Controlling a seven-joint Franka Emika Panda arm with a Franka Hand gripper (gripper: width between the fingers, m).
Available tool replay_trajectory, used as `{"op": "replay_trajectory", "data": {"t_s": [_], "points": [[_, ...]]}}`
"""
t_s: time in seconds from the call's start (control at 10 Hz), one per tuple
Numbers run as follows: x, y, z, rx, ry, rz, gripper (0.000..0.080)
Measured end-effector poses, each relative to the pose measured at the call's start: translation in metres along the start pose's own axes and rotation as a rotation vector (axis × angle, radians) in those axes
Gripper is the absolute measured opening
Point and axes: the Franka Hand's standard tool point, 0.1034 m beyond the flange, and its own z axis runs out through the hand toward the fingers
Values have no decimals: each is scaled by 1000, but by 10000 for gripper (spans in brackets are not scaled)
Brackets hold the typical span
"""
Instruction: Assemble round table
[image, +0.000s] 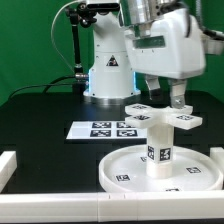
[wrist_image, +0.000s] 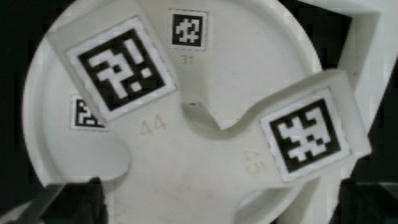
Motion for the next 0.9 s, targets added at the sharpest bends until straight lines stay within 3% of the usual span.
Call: {"op": "replay_trajectory", "data": {"t_s": [0.3,0.9], "points": [[-4,-5,-1,-1,-1,-288,649],[-3,-1,2,-3,4,-807,649]]}}
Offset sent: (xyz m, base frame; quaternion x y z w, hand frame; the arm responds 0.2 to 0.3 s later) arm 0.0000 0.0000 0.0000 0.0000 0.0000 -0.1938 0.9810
